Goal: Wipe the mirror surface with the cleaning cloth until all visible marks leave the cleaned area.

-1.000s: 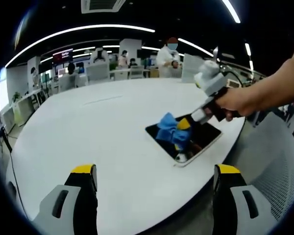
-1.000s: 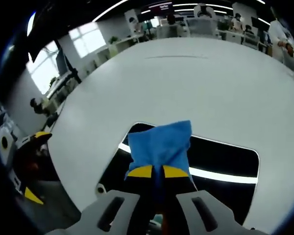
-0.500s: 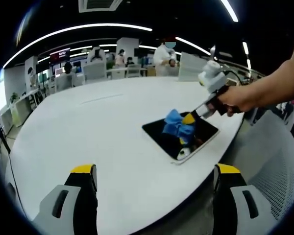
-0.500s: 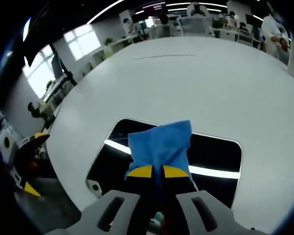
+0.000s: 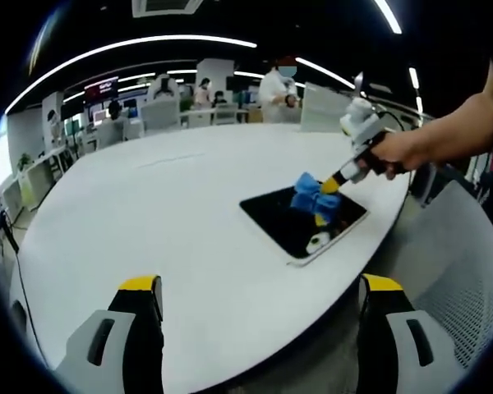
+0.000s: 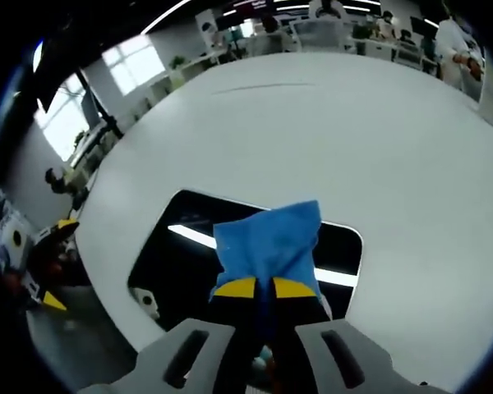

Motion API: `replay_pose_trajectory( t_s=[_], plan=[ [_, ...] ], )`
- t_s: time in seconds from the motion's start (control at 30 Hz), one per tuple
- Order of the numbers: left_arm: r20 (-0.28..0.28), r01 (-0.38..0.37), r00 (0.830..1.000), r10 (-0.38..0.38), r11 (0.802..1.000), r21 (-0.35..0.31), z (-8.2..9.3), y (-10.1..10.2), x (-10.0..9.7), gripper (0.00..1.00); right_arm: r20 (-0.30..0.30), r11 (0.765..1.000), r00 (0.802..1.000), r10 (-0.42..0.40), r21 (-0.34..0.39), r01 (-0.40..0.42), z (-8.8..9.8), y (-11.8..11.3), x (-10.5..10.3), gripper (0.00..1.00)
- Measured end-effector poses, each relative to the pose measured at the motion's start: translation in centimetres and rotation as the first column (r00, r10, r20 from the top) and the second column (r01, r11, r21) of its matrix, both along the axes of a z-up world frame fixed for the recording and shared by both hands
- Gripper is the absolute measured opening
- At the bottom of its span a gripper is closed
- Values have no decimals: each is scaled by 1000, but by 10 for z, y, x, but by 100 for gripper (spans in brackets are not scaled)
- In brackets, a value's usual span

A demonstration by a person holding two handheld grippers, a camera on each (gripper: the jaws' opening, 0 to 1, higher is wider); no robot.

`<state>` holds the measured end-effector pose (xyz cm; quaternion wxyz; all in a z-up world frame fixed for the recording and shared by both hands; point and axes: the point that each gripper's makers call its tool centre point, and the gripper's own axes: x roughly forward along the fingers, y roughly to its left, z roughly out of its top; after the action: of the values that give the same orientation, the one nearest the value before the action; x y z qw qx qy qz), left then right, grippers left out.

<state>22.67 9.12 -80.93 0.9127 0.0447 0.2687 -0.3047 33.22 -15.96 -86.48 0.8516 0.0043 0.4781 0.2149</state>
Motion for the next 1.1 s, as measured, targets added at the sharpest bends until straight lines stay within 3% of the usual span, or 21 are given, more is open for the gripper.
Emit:
replay_pose_trajectory(
  t_s=[0.3, 0.9, 1.1],
  plan=[
    [12, 13, 1000, -13, 1000, -2, 1, 0, 1, 99, -16, 1000, 999, -30, 3, 30, 0, -27, -3, 0],
    [29, 11, 1000, -11, 1000, -21, 7, -3, 5, 99, -63, 995, 993, -103, 10, 104, 1, -46, -5, 0],
    [31, 9, 999, -8, 1000, -21, 8, -3, 6, 99, -49, 991, 991, -126, 29, 128, -1, -45, -5, 0]
  ],
)
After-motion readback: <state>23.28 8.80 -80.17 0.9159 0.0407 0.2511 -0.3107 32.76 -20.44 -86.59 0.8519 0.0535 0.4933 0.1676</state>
